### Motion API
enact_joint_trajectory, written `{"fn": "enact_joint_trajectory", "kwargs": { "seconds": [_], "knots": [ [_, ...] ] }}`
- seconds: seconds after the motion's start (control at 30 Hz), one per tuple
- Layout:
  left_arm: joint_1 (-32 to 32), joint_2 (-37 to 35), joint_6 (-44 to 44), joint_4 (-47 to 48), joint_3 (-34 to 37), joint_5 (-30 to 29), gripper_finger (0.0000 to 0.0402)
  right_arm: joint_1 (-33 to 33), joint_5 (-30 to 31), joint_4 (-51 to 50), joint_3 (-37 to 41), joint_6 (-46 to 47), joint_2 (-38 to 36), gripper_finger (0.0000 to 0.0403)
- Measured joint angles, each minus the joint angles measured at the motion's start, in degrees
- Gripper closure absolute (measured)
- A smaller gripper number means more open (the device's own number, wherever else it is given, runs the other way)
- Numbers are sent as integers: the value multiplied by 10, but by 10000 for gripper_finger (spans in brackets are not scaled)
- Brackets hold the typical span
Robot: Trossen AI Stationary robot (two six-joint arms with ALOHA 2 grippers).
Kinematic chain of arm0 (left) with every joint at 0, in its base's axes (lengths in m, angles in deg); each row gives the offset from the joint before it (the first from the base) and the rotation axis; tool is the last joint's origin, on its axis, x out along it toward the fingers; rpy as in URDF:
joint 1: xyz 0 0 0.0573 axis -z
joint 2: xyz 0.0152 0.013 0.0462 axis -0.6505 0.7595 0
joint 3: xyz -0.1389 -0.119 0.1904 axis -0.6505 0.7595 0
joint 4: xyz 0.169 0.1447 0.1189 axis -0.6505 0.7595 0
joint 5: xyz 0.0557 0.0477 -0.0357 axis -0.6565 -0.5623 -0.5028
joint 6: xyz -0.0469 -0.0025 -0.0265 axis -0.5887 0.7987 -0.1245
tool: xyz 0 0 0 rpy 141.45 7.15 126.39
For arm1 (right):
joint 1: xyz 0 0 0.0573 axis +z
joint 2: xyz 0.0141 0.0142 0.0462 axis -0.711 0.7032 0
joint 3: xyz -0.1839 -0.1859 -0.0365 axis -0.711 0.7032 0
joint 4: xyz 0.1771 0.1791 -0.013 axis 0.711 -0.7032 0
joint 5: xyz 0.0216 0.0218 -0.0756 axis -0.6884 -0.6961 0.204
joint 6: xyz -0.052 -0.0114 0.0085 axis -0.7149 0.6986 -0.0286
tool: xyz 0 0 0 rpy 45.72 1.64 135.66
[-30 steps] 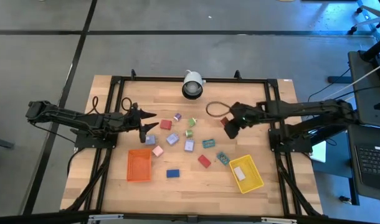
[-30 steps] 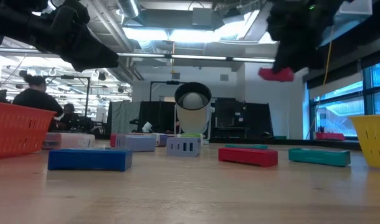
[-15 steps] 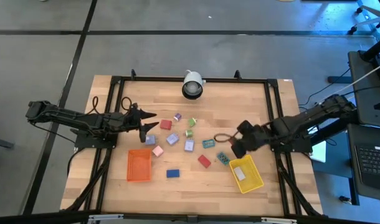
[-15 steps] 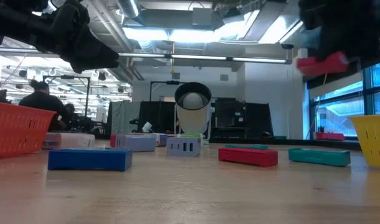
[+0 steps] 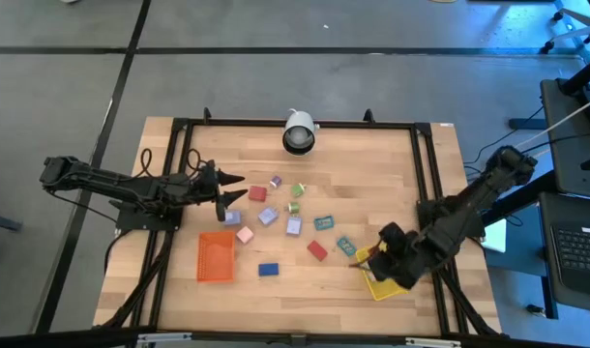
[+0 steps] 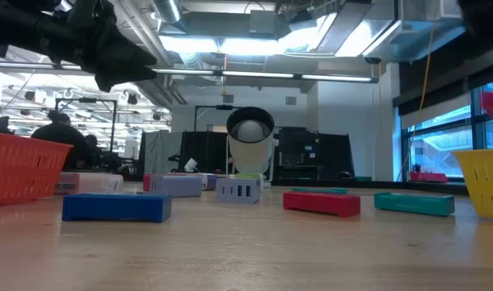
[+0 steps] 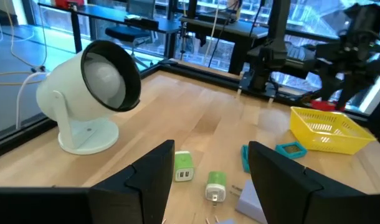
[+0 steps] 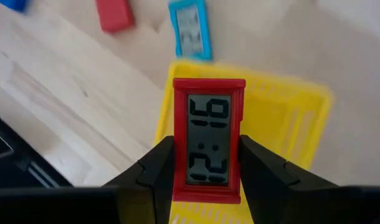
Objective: Pick & Place Office items
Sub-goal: Put the top red digital clock into the yellow basket
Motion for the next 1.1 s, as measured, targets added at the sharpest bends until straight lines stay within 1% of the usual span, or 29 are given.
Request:
{"fn": "enact_joint_trajectory", "kwargs": {
  "seconds": [0.13, 0.27, 0.4, 0.7, 0.87, 0.93, 1.1],
  "knots": [
    [0, 16, 0, -12, 0, 0, 201, 29, -4, 31, 0, 44, 41, 256],
    [0, 37, 1, -29, -2, 0, 201, 38, -11, 39, 0, 65, 66, 256],
    [0, 72, 3, -25, -21, 0, 201, 38, -15, 44, 0, 71, 85, 256],
    [0, 165, 52, -25, -69, -4, 201, 38, -14, 60, 0, 72, 117, 256],
    [-1, 176, 54, -25, -78, -58, 201, 37, -17, 65, 0, 78, 128, 246],
    [-4, 176, 51, -25, -78, -56, 201, 37, -17, 65, 0, 80, 135, 243],
    [-23, 176, 36, -24, -78, -30, 201, 37, -27, 71, 0, 79, 146, 241]
  ]
}}
